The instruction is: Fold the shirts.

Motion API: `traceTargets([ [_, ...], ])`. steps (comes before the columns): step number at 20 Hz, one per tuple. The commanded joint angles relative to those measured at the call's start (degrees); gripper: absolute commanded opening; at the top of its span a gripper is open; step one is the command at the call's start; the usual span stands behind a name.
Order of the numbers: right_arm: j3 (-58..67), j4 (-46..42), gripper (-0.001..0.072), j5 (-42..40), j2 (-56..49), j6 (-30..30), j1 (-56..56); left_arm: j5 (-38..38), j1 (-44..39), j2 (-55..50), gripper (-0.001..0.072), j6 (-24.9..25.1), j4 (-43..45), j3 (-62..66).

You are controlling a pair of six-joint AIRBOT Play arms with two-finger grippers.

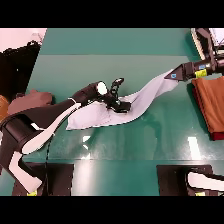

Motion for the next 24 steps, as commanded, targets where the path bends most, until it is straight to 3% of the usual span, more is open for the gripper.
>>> traceTargets([
  [1,4.0,0.3,0.0014,-0.1,0.6,1.2,5.2,-0.6,-0.2,-0.7,0.0020,-0.1,0.8,0.4],
  [8,7.0,0.3,0.0014,-0.7,0.6,1.1,13.9,-8.4,1.2,1.8,0.0019,-0.1,8.7,6.6],
  [14,7.5,1.5,0.0014,-5.4,-0.3,1.1,21.5,-17.3,14.8,14.8,0.0020,0.0,19.3,7.4],
  [20,7.6,4.4,0.0015,-17.6,-9.4,-3.2,37.9,-22.2,30.5,29.0,0.0020,0.1,26.7,7.4],
  [24,12.6,4.2,0.0022,-27.4,-20.5,-6.5,48.8,-22.8,36.5,33.9,0.0021,0.2,27.4,7.4],
])
